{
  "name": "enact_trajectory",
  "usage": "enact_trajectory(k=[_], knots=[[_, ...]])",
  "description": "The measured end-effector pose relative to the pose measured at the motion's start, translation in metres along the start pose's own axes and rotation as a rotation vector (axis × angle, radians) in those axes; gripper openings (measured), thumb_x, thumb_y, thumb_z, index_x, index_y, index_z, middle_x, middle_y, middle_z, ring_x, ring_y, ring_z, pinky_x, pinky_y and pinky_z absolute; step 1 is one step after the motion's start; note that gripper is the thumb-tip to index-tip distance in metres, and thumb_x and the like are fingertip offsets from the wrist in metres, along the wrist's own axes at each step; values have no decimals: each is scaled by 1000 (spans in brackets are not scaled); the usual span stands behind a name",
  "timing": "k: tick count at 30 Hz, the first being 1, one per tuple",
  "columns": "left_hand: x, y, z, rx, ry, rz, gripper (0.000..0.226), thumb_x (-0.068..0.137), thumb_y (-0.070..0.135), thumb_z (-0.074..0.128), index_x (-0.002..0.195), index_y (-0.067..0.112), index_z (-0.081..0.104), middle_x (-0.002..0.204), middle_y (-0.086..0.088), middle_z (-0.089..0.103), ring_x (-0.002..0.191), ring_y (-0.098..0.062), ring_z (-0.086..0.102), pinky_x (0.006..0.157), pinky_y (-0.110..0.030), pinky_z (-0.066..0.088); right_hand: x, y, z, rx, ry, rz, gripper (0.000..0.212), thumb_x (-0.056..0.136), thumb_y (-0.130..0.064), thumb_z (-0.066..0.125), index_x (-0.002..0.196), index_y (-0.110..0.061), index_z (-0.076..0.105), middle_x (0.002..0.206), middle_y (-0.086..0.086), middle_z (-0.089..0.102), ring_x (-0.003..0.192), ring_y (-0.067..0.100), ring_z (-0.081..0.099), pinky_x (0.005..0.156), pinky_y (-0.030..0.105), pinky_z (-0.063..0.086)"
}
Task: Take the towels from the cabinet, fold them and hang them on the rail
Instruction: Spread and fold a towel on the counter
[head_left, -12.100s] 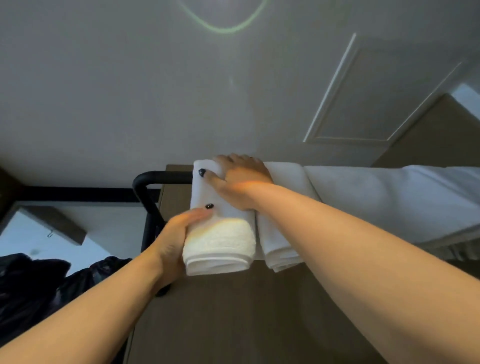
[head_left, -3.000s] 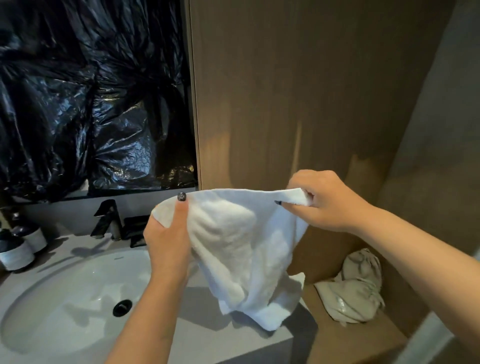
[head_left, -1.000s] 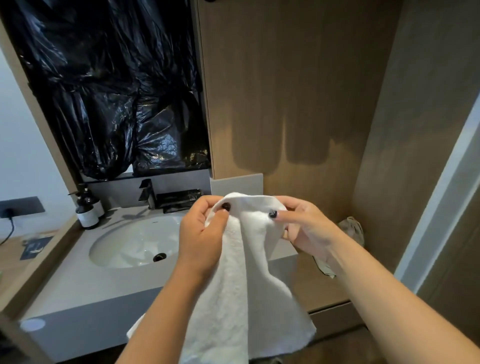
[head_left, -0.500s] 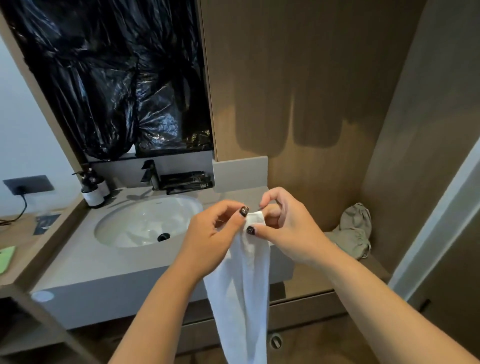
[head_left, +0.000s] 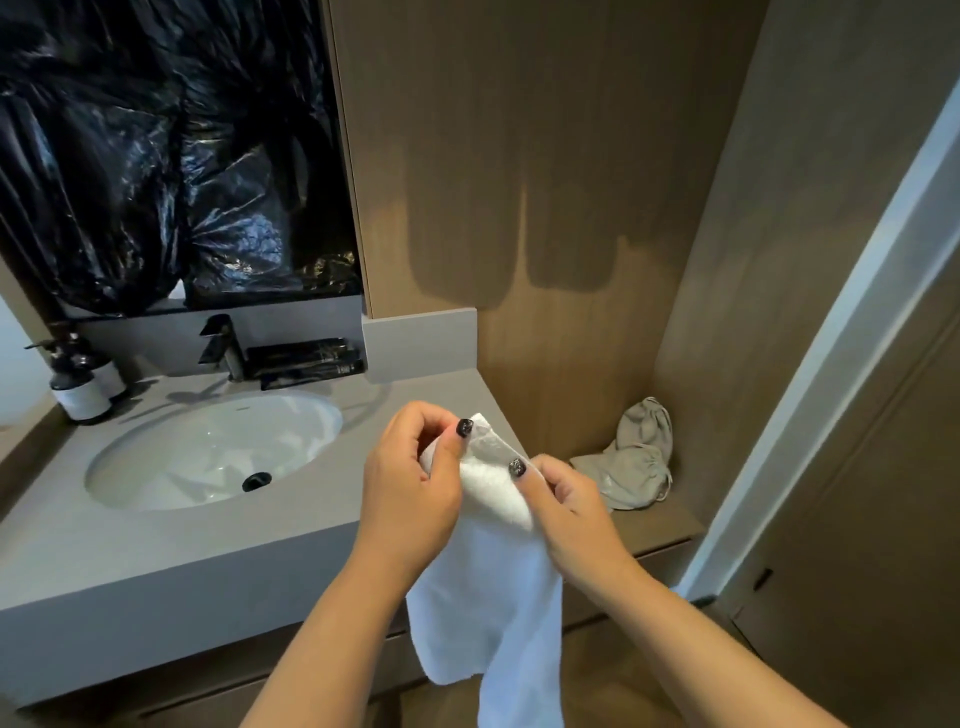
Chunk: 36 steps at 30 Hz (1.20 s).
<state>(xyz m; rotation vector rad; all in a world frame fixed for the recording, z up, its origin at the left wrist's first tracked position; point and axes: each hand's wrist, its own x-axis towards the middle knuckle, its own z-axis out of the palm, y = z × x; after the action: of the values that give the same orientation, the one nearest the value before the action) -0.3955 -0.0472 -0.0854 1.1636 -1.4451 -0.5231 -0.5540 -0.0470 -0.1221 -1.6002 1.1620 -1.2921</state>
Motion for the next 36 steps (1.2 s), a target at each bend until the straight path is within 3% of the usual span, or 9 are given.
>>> enact_trajectory(k=[3, 6, 9, 14, 17, 22, 29, 33, 36], knots=[[-5, 0, -5, 54, -61, -41, 17, 98, 36, 53, 84, 27, 54, 74, 11, 58, 66, -4, 52, 58, -18, 37, 8, -6, -3, -9, 5, -70, 39, 96, -30, 57, 74, 3, 54, 62, -10, 43, 60, 4, 37, 56, 18, 32], [-9, 6, -10, 104, -129, 20, 28, 90, 51, 47, 81, 25, 55, 79, 16, 61, 69, -5, 54, 58, -16, 39, 13, -17, 0, -22, -27, -116, 29, 95, -28, 63, 76, -7, 65, 66, -4, 54, 63, 4, 45, 59, 20, 36], [-8, 8, -11, 70, -22, 28, 23, 92, 39, 48, 77, 23, 53, 65, 16, 56, 60, -6, 50, 52, -15, 35, 15, -16, 1, 36, -56, -105, 24, 87, -34, 72, 69, -19, 68, 63, -2, 57, 62, 6, 45, 58, 22, 34], [-6, 3, -13, -5, 100, -62, 24, 98, 33, 50, 77, 21, 53, 58, 16, 51, 55, -3, 45, 51, -14, 34, 13, 11, 7, 8, -169, 8, 47, 64, -54, 76, 58, -15, 51, 57, -9, 41, 54, 6, 33, 51, 22, 24], [-4, -3, -26, 2, 159, -102, 24, 101, 21, 51, 77, 22, 53, 56, 14, 47, 54, -1, 44, 53, -12, 36, 12, 25, 0, -24, -171, 29, 44, 77, -45, 80, 59, -13, 54, 56, -8, 42, 54, 6, 34, 51, 20, 26], [5, -15, -54, 36, 249, -172, 23, 102, 25, 48, 80, 22, 54, 67, 2, 49, 56, 0, 43, 52, -12, 36, 12, 49, -23, -223, -211, 60, 27, 94, -16, 65, 69, -27, 64, 61, -16, 56, 57, 0, 44, 55, 18, 34], [9, -30, -65, 12, 318, -244, 24, 103, 26, 47, 80, 22, 53, 74, 0, 52, 68, -12, 46, 63, -28, 40, 17, 69, -43, -542, -228, 91, 19, 100, -14, 49, 105, -21, 66, 87, -7, 66, 78, 5, 59, 66, 19, 44], [6, -41, -66, 47, 333, -308, 21, 102, 24, 46, 87, 13, 56, 77, 1, 53, 70, -10, 47, 63, -23, 39, 17, 79, -56, -613, -179, 162, 23, 101, -21, 50, 79, -24, 57, 71, -8, 56, 66, 6, 50, 59, 22, 36], [6, -58, -71, -65, 386, -436, 25, 101, 29, 49, 96, 8, 60, 86, -5, 56, 78, -19, 49, 65, -32, 39, 18, 74, -60, -535, -99, 176, 30, 94, -26, 64, 66, -19, 54, 62, -9, 51, 56, 1, 44, 55, 18, 35]])
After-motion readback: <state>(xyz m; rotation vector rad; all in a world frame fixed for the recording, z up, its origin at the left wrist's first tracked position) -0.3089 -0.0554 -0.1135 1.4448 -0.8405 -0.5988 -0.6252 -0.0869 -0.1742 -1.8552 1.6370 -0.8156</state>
